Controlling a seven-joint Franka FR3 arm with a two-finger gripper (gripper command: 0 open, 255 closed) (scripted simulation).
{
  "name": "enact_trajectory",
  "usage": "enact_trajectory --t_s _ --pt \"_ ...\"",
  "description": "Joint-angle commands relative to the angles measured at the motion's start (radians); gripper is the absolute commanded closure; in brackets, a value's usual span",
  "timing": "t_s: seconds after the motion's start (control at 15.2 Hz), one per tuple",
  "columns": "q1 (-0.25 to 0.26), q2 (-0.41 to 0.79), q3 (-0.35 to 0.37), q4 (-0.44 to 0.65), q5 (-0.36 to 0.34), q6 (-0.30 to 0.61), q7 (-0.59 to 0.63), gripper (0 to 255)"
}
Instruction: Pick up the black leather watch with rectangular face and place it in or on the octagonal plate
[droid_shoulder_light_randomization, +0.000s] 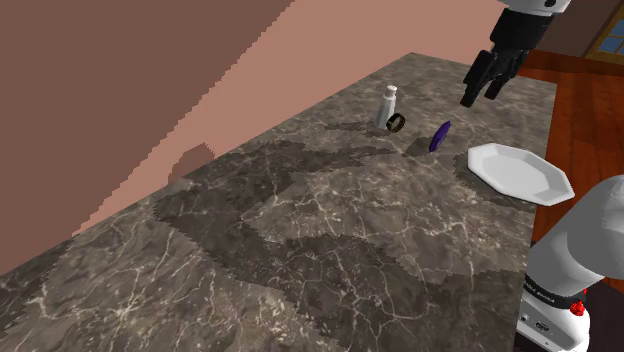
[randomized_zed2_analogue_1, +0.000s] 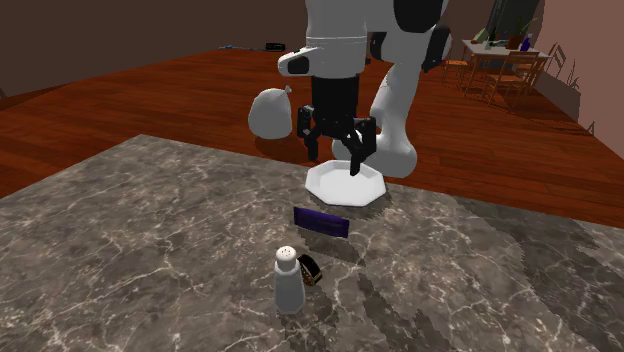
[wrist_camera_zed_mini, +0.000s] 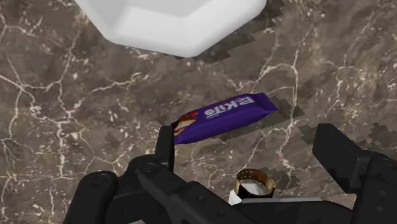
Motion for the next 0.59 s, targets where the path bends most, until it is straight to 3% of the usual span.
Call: enact_trajectory --t_s 0.0,0.53 --pt "0.000 0.000 0.000 0.000 0.000 0.000 0.000 0" --pt "0.028 0.294 0.039 0.083 -0.019 0.185 -0.048 0"
